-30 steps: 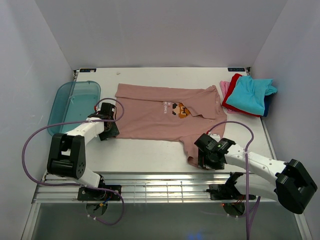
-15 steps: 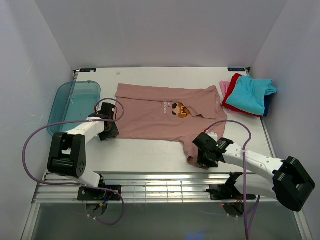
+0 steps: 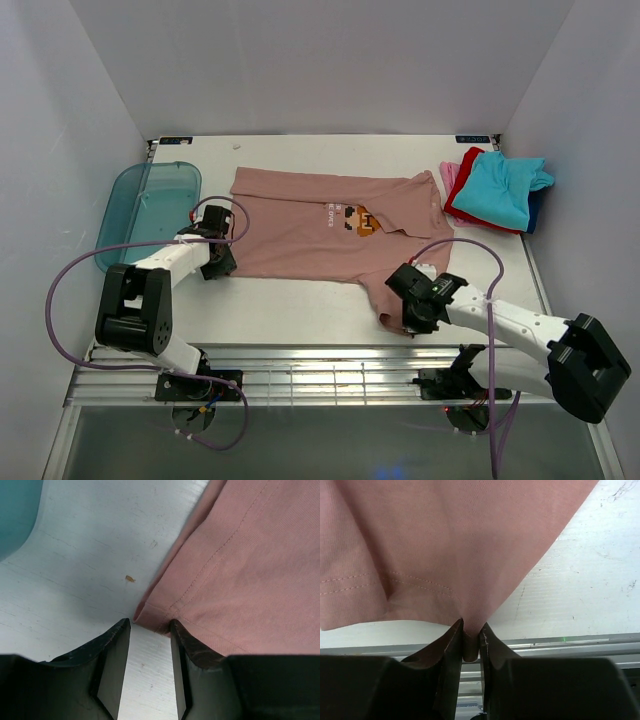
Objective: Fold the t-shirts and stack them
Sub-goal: Fold the tshirt
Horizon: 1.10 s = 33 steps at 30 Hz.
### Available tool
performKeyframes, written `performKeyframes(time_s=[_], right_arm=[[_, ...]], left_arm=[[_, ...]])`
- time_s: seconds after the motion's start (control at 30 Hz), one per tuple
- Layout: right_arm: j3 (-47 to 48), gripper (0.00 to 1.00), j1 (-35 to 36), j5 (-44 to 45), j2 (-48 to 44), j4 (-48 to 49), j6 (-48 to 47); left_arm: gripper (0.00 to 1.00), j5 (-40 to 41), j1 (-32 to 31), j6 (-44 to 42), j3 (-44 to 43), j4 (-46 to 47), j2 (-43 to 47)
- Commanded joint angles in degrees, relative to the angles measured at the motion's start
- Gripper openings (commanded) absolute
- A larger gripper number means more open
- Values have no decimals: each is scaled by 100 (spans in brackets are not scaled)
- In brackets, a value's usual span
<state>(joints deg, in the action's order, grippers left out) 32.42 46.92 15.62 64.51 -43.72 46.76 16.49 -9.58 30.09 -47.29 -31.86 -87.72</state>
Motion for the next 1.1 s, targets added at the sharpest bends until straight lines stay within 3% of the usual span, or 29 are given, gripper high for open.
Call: performKeyframes(time_s=[0.0,0.2,0.33,0.43,0.73,1.07], right_arm=[[290,24,19,231,-193,-408,61],[440,24,19,363,-307,-681,131],[650,23,19,670,-351,-848,158],[852,23,19,872,-273,-857,70],[1889,22,-226,1646,676,-761,-694],[3278,22,-1333,1910,1880,-32,-2179]], left_arm=[[47,214,0,32,70,-66,-61],[35,241,0,41,44,-75,-104],[10,197,0,32,-52,-75,-149],[1,179,-8,-11,-140,-31,-175],[0,109,0,-126,-799,-58,-368],[0,109,71,-152,-2152,-286,-1106]])
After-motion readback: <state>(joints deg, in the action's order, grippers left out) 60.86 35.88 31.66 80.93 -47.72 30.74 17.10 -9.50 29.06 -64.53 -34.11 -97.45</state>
